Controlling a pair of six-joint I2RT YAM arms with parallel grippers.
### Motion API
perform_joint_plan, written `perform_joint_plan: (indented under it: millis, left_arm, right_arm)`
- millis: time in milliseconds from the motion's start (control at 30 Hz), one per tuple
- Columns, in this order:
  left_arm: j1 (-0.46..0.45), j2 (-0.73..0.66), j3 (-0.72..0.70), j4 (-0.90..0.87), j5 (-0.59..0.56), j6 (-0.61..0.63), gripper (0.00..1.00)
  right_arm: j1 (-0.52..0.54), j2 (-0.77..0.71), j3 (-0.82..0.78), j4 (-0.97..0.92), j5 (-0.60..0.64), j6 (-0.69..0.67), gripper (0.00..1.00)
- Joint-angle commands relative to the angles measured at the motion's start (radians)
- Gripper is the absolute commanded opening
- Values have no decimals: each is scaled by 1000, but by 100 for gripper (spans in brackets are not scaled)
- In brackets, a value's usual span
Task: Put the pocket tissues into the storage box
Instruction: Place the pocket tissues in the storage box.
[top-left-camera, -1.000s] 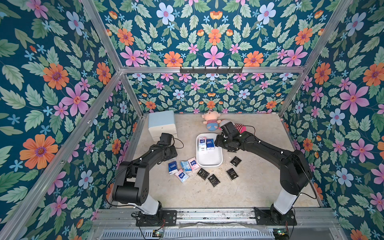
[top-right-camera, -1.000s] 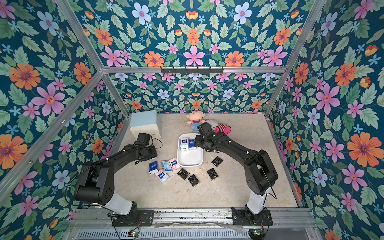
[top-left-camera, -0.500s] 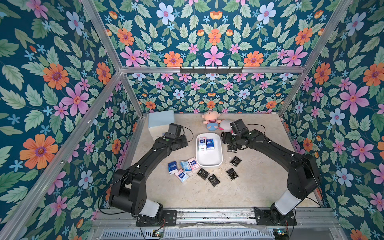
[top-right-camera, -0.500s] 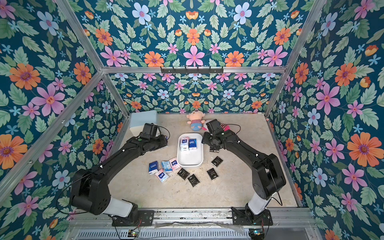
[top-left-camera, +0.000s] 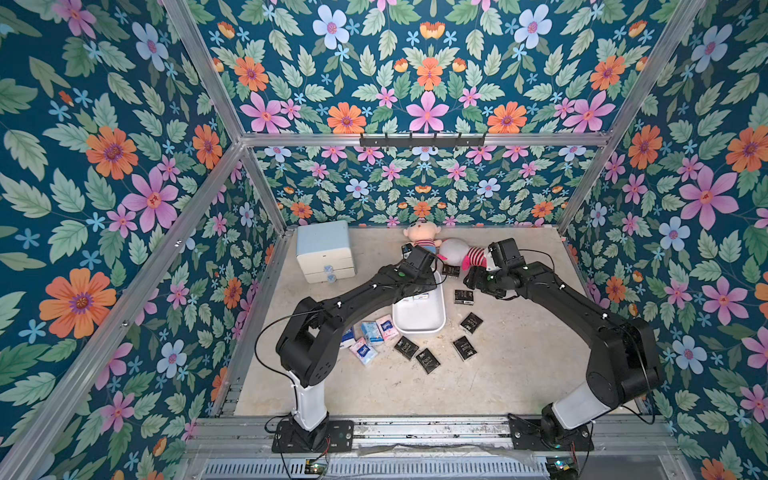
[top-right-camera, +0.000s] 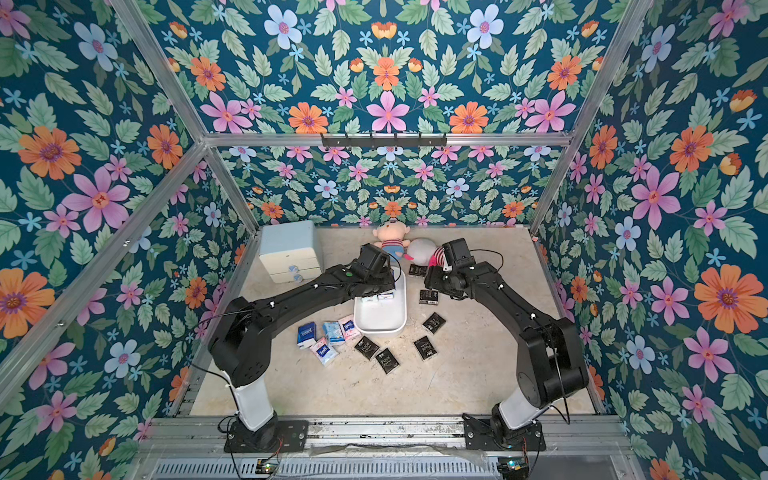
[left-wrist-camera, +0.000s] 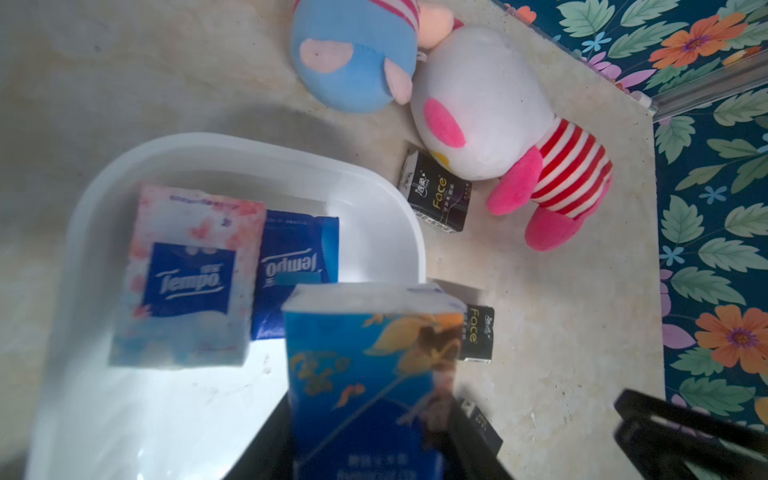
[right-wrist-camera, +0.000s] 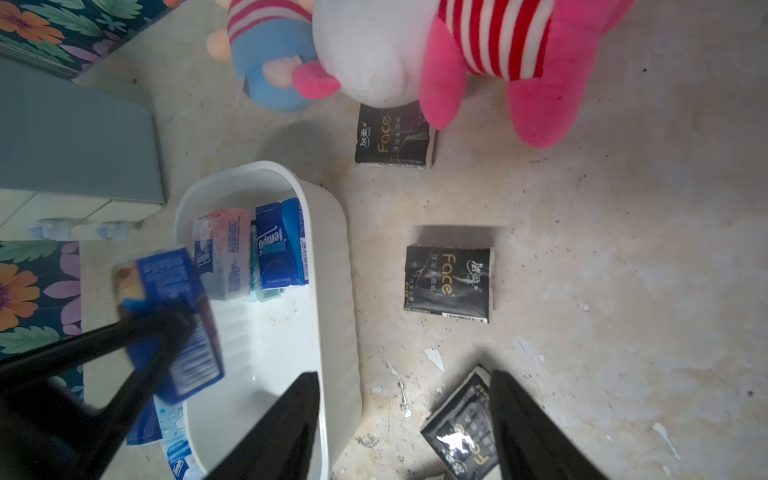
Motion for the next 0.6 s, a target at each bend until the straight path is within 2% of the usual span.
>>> perform_joint_plan:
  millis: [0,267,567]
  left_arm:
    - [-2,61,60,-20,-25,-11,50]
    - [15,190,216,-188,-90,83,51]
    - [25,260,302,-273,-176,134,53]
  right_arm:
    - [-5,-35,-22,41,-22,-49,70]
    - [-10,-77,-78,78,-1,-32,70]
    - [-9,-81,-66,78,5,-24,70]
